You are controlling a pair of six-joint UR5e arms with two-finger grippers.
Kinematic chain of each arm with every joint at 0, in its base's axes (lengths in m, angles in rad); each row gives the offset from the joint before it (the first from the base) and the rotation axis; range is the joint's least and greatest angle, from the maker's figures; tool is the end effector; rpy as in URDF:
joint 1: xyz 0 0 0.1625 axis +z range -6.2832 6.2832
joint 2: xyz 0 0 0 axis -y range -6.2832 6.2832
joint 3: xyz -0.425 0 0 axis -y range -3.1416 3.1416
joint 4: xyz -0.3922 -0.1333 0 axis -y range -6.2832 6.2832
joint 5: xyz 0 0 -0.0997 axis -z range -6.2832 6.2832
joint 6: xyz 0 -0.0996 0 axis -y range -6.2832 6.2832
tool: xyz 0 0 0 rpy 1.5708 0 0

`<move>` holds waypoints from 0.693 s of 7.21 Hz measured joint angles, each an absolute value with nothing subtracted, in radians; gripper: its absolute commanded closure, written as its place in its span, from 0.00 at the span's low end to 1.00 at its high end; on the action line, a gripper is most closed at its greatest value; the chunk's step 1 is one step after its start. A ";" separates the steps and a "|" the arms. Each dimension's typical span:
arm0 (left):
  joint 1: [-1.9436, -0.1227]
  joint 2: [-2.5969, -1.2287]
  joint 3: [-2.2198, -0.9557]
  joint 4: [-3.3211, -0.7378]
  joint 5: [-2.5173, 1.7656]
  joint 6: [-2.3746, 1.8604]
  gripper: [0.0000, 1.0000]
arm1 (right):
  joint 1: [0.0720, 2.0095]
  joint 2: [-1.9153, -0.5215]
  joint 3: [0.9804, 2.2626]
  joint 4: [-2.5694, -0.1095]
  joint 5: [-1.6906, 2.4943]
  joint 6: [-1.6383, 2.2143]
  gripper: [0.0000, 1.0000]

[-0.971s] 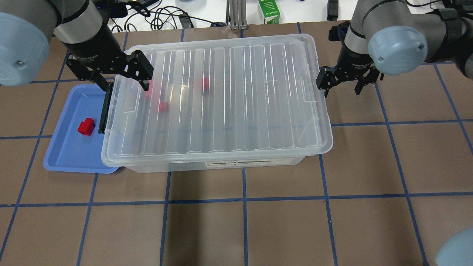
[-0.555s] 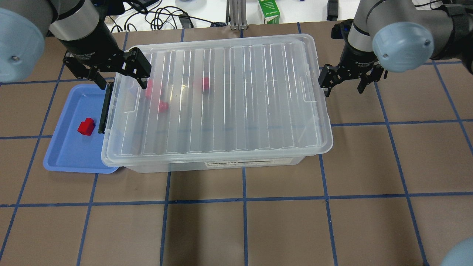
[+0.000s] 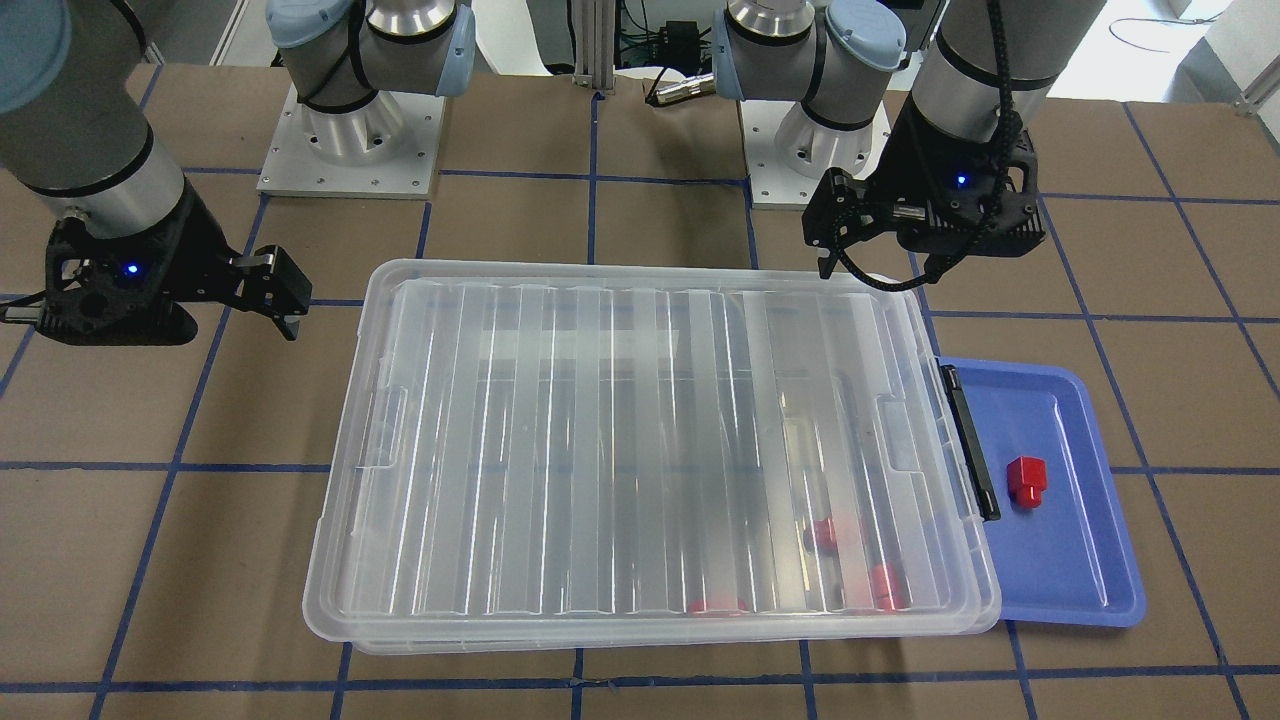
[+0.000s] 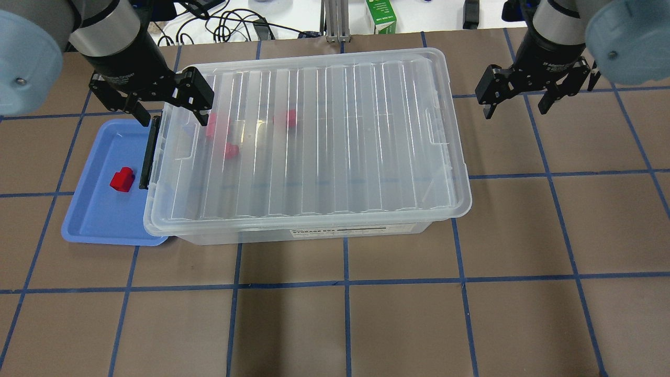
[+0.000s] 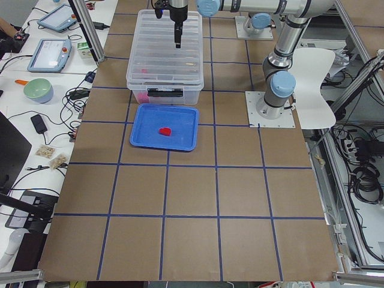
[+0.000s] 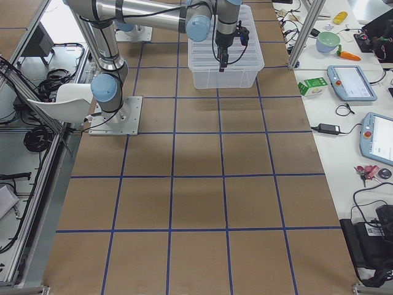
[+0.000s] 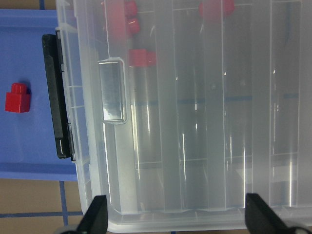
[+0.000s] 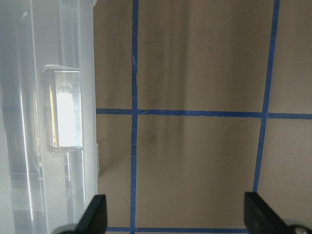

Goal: Place red block in blue tray from box

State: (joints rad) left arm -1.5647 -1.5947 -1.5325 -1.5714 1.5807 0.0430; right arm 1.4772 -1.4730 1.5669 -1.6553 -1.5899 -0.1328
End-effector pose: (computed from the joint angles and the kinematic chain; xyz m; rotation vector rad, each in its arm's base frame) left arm -0.1292 -0.5042 0.4948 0.0577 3.1308 -0.0212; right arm 0.0812 -0.5407 0.4482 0.0614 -3.1230 -0.0179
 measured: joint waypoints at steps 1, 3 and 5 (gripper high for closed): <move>-1.565 -1.594 -1.532 -1.572 1.581 0.043 0.00 | 1.479 -1.486 1.563 -1.649 -1.590 -0.132 0.00; -1.565 -1.595 -1.531 -1.572 1.583 0.043 0.00 | 1.493 -1.535 1.576 -1.642 -1.589 -0.132 0.00; -1.565 -1.594 -1.531 -1.572 1.584 0.043 0.00 | 1.525 -1.566 1.600 -1.640 -1.589 -0.132 0.00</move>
State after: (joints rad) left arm -1.5647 -1.5942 -1.5310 -1.5717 1.5836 0.0430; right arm 1.5255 -1.5656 1.5999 -1.6401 -1.5892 -0.1319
